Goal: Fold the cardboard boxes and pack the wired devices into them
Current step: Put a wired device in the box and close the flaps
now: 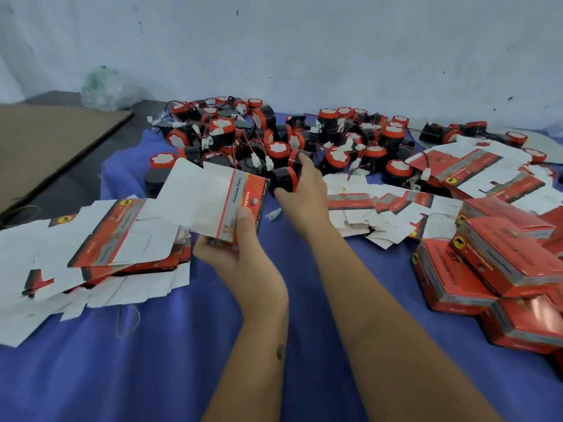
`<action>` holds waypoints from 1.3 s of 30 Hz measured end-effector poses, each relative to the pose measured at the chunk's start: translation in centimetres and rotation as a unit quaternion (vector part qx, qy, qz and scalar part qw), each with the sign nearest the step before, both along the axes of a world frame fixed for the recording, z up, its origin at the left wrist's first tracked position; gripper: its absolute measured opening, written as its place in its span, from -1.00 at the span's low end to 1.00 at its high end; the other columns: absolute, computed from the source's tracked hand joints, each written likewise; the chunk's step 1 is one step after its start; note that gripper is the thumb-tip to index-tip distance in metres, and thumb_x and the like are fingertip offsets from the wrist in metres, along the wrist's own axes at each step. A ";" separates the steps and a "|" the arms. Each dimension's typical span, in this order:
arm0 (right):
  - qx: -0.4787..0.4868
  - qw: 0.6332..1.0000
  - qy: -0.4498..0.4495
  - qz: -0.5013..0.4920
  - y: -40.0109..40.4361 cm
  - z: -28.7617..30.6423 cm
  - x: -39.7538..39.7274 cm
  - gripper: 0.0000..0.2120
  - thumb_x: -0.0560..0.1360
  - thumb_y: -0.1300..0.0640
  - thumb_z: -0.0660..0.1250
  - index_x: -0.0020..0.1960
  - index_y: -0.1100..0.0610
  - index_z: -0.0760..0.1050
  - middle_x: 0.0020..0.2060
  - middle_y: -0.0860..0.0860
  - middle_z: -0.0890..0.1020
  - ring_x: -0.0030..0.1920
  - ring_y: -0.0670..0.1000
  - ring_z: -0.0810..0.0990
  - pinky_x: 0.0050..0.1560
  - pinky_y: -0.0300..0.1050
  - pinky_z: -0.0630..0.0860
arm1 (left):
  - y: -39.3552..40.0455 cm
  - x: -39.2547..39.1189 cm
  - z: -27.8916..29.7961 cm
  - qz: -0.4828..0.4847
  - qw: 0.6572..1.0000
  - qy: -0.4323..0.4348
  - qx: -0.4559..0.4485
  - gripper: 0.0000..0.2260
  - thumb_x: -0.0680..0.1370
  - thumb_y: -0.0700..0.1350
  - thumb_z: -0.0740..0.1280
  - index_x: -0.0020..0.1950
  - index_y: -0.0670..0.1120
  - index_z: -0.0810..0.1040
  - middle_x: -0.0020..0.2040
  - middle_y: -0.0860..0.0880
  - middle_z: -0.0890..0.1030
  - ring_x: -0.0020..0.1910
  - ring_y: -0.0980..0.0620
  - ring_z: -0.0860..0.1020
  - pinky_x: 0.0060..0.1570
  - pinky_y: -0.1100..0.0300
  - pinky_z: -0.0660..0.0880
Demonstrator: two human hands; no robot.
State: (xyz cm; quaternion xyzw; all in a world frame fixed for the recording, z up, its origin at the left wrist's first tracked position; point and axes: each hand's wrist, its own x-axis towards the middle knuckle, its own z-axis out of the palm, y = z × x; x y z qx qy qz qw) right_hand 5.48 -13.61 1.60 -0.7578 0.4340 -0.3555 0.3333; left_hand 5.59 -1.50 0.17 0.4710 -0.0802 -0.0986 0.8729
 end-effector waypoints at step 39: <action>-0.223 0.972 -0.054 -0.038 7.8 -1.7 -10.9 -0.39 0.42 0.23 0.43 0.44 0.17 0.37 0.28 0.10 0.45 0.31 0.08 0.37 0.27 -0.52 0.14 | 0.9 -0.2 -1.0 -0.223 0.851 -0.318 0.354 -0.54 0.39 -0.06 0.54 0.21 0.02 0.44 0.07 0.08 0.60 0.04 0.01 0.57 -0.02 -0.01 0.58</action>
